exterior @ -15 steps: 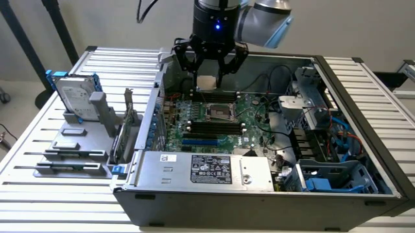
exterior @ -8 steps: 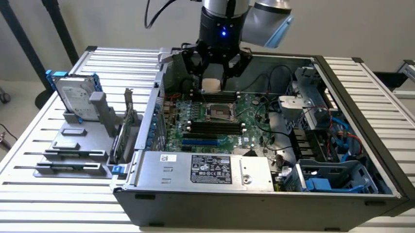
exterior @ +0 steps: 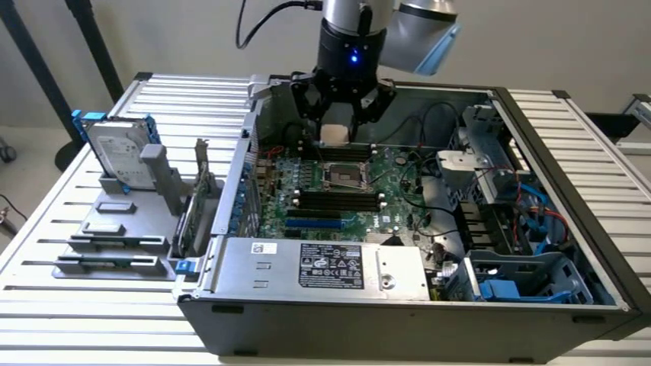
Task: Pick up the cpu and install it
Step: 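Pick up the cpu and move it towards the insertion slot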
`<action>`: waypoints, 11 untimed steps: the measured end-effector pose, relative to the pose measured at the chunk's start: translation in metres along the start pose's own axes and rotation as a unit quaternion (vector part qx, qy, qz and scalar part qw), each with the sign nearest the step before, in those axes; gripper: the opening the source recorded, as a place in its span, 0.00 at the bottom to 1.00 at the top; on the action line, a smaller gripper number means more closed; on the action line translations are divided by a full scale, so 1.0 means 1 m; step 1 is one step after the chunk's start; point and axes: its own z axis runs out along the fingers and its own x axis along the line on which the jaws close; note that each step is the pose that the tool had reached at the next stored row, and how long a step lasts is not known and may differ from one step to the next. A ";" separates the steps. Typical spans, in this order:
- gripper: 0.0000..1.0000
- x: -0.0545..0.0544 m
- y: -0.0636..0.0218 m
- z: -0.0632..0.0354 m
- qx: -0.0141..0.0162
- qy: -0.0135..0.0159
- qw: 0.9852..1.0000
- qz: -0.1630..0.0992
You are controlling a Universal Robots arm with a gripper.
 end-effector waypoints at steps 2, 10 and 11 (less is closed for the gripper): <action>0.55 -0.002 0.0029 0.0038 0.000 0.000 1.000 0.000; 0.55 -0.012 0.0109 0.0186 0.000 0.000 1.000 0.004; 0.55 -0.013 0.0118 0.0205 0.000 0.000 1.000 0.004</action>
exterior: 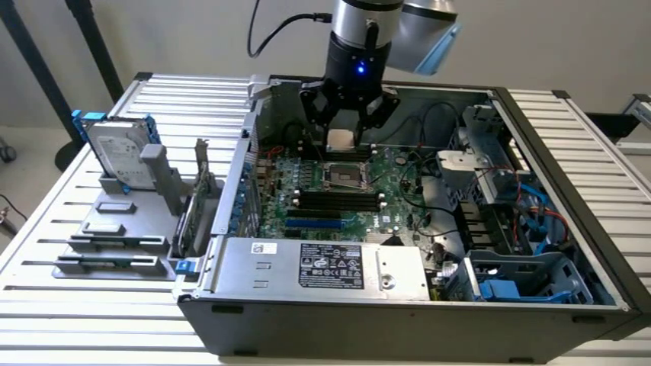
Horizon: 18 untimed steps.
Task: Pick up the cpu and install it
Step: 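Pick up the cpu and move it towards the insertion slot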
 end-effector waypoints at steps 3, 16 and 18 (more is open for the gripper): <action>0.55 -0.004 0.0026 0.0054 0.000 0.000 1.000 0.001; 0.55 -0.018 0.0105 0.0290 -0.001 -0.001 1.000 0.014; 0.55 -0.019 0.0138 0.0330 -0.001 -0.001 1.000 0.014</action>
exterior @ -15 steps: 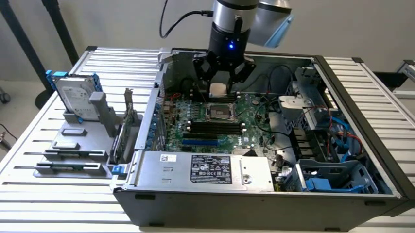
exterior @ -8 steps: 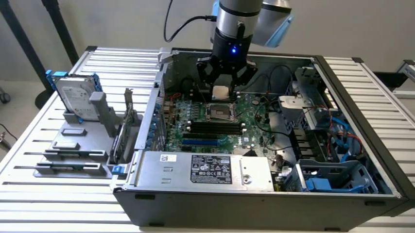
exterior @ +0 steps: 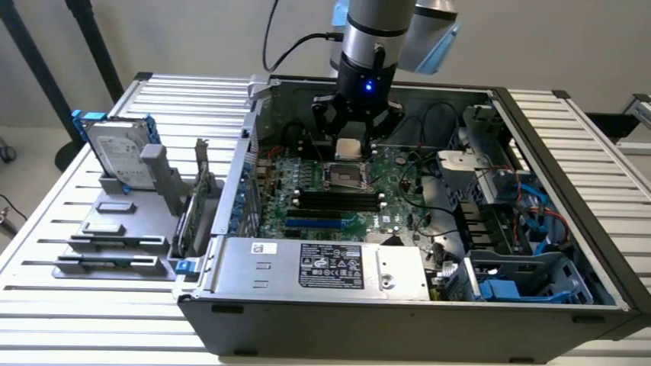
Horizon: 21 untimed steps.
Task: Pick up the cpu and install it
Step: 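Pick up the cpu and move it towards the insertion slot, then place the cpu into insertion slot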
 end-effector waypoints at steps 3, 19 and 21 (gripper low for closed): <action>0.55 0.000 0.0036 0.0047 0.000 0.000 1.000 0.001; 0.55 0.000 0.0036 0.0047 0.000 0.000 1.000 0.001; 0.55 0.000 0.0036 0.0047 0.000 0.000 1.000 0.001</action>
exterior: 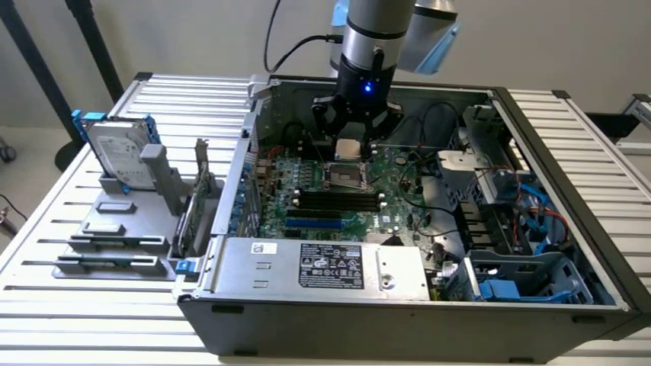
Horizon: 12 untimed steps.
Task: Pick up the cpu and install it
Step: 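Place the cpu into insertion slot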
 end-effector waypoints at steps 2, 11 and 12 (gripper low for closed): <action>0.55 0.000 0.0000 0.0002 -0.001 -0.001 1.000 0.012; 0.55 0.000 -0.0001 0.0015 -0.005 -0.007 0.996 0.093; 0.55 0.000 -0.0001 0.0017 -0.006 -0.008 0.995 0.102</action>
